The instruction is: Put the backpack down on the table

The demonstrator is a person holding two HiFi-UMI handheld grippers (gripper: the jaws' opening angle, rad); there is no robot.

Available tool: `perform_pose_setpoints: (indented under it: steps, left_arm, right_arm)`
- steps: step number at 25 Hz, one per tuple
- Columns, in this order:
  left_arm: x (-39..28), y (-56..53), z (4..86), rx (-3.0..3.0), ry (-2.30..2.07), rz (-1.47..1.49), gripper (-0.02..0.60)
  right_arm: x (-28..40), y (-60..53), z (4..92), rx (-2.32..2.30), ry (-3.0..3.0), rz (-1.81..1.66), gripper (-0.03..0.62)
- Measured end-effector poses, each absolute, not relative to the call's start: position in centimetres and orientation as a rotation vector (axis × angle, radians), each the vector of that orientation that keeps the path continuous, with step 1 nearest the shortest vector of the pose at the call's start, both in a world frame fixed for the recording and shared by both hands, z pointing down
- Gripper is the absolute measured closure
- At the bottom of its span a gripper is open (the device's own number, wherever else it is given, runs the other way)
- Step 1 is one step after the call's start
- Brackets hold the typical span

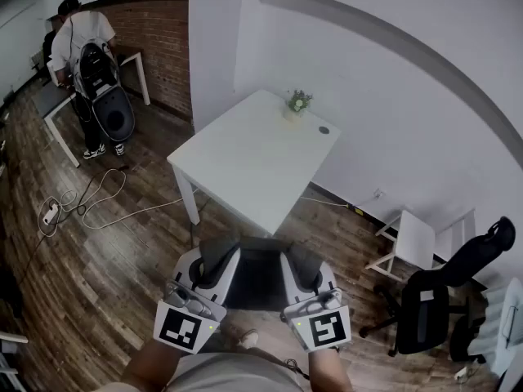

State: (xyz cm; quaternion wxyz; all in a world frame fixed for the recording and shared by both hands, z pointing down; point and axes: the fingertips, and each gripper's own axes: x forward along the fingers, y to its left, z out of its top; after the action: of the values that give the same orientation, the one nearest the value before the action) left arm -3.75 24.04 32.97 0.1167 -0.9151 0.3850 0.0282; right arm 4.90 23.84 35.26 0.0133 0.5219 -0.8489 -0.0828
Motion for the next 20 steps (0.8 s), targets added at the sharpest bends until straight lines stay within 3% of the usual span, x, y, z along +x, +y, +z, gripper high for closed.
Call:
perform_pose_setpoints:
  steps: [20]
  left_arm:
    - [-5.6, 27.2, 32.6, -2.606, 1.355, 0.156, 0.534]
  right_arm:
    - [3.3, 27.2, 36.1, 1.407, -2.784, -0.131, 0.54]
